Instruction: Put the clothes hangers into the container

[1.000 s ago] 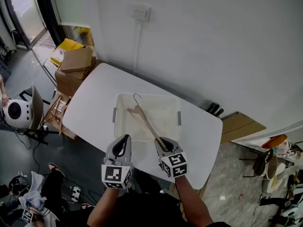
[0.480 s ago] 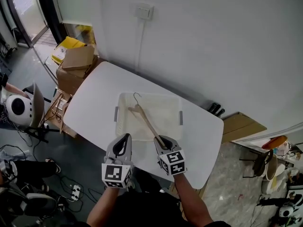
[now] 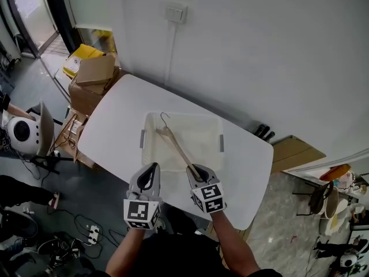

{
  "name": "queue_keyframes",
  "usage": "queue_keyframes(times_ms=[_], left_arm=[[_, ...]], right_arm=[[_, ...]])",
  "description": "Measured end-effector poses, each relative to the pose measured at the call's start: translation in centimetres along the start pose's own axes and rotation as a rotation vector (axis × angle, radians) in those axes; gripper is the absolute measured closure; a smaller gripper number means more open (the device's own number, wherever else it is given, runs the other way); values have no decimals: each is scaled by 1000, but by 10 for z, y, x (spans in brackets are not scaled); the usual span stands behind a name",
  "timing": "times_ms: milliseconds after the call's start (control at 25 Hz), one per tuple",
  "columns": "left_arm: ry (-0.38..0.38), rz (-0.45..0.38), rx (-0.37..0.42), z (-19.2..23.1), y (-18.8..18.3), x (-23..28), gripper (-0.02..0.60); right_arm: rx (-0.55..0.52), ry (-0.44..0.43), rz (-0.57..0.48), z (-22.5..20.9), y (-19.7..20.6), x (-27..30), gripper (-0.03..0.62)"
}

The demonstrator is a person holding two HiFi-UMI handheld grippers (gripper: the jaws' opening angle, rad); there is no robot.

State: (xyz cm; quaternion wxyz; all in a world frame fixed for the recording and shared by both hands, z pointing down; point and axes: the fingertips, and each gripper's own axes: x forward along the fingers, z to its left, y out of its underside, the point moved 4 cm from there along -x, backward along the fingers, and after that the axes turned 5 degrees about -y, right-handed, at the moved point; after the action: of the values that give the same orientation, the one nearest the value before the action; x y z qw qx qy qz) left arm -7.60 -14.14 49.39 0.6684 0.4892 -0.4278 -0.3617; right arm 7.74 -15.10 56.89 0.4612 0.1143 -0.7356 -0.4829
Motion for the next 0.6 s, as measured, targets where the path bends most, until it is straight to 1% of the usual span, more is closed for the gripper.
queue_keyframes(times_ms=[600], left_arm=[[0, 5, -8, -1, 2, 0, 575]], right_arm=[[-44, 8, 3, 5, 3, 1, 533]])
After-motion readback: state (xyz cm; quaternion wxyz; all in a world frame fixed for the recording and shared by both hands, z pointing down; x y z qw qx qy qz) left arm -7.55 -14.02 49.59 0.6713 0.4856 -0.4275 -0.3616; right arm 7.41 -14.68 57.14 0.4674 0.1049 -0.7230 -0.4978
